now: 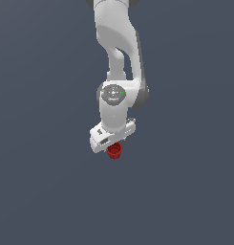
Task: Pick up the object and move it to a goal position.
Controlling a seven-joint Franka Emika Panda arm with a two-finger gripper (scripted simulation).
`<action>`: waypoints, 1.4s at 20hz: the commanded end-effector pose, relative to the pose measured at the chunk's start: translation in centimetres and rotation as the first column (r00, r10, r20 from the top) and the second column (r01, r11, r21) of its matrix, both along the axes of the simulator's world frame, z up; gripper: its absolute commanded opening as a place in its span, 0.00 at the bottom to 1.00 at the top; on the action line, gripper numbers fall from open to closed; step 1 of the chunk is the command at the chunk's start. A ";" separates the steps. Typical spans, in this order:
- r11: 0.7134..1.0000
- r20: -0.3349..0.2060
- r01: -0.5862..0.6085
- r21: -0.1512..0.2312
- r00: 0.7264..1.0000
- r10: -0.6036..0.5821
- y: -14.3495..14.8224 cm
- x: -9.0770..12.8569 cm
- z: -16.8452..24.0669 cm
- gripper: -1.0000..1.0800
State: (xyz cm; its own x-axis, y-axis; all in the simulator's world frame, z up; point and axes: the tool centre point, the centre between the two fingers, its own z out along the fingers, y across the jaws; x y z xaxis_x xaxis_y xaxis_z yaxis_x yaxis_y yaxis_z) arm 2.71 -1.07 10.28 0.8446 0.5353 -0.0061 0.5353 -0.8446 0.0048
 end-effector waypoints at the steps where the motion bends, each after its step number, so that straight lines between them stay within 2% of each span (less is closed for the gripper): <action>1: 1.000 0.002 -0.026 0.004 1.000 0.026 0.0 0.2 -0.3 0.96; 11: 0.999 0.002 -0.044 0.007 0.999 0.044 0.0 0.3 -0.9 0.96; 20: 0.999 0.003 -0.048 0.007 0.999 0.048 0.0 0.2 -5.0 0.96; 25: 0.999 0.003 -0.049 0.007 0.999 0.049 0.0 0.3 -5.6 0.96; 26: 0.999 0.003 -0.049 0.007 0.999 0.049 0.0 0.3 -5.6 0.00; 28: 0.999 0.003 -0.049 0.007 0.999 0.049 0.0 0.3 -5.6 0.00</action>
